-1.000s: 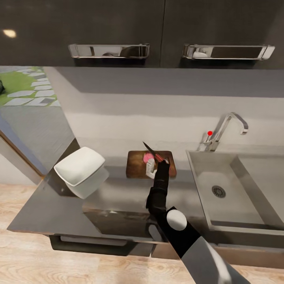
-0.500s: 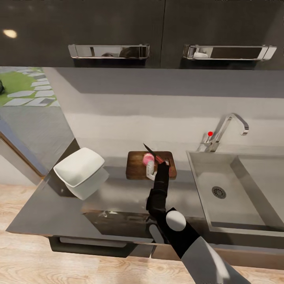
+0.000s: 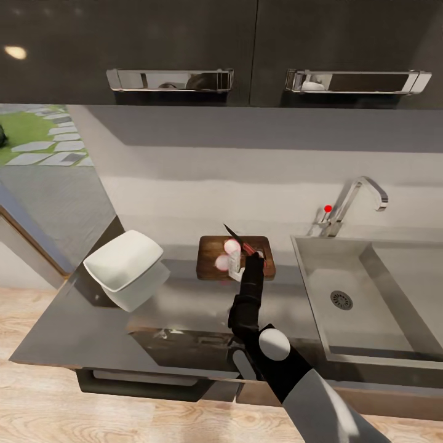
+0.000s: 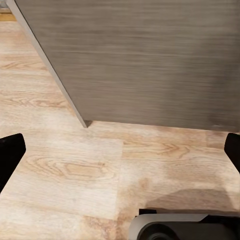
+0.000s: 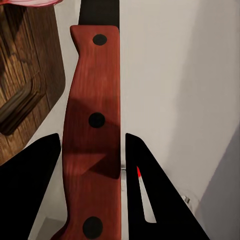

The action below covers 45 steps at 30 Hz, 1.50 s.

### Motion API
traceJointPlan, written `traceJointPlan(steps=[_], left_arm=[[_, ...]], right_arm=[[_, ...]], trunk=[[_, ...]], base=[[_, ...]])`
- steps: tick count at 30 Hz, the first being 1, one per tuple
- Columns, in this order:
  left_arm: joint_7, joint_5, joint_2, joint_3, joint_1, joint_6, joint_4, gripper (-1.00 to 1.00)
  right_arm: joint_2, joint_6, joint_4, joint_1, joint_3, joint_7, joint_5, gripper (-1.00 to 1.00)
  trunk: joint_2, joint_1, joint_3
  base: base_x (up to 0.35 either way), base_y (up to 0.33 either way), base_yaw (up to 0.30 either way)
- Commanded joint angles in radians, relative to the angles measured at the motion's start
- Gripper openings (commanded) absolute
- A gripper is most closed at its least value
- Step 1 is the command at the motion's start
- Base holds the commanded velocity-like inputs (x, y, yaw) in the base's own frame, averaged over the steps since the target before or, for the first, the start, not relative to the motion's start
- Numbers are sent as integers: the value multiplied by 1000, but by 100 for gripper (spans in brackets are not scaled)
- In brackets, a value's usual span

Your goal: In the kitchen, take the Vidalia onion out of the sink, dice it on the chopping board with the paring knife, put the diced onion into the bowl on the countertop, then place both the paring knife and the chopping board into the sink.

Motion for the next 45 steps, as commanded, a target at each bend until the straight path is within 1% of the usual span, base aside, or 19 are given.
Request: traceJointPlan(steps=[1,6,7,8,11,12,20,42,43,45], left_arm=[[4,8,1,-8,0,-1,-2,100],[4,8,1,-8,0,-1,-3,100],[6,7,-5,-8,0,-1,3,100],[2,7,-7,-8,0,-1,9,100],[1,6,-7,-8,0,-1,9,100],[1,6,-7,-8,1,-1,9,100],[0,6,-8,-8,1,-1,10,100],[0,6,-8,-8,1,-1,10,100],[0,6,-8,-8,1,-1,10,100],[0,6,-8,-8,1,-1,10,100]], right_arm=[[0,4,16,-1,2,-3,-52,-100],[0,4,16,-1,2,-3,-52,-100],[0,11,8,-1,1,-10,-8,-100],[0,8,13,-2,2,-5,-3,-100],[0,7,21,-2,2,-3,40,-100],[0,7,20,-2,2,-2,44,-100],[0,5,16,-2,2,-2,32,-100],[0,5,16,-2,2,-2,28,-100],[0,5,16,-2,2,-2,-56,-100],[0,5,18,-2,2,-2,-56,-100]], trunk=[[-1,1,-2],[-1,1,-2],[-1,1,-1],[-1,1,-1],[-1,1,-1],[-1,1,-1],[-1,1,-1],[-1,1,-1],[-1,1,-1],[-1,1,-1]], base=[[0,0,0],[0,0,0],[0,0,0],[0,0,0],[0,0,0],[0,0,0],[0,0,0],[0,0,0],[0,0,0],[0,0,0]])
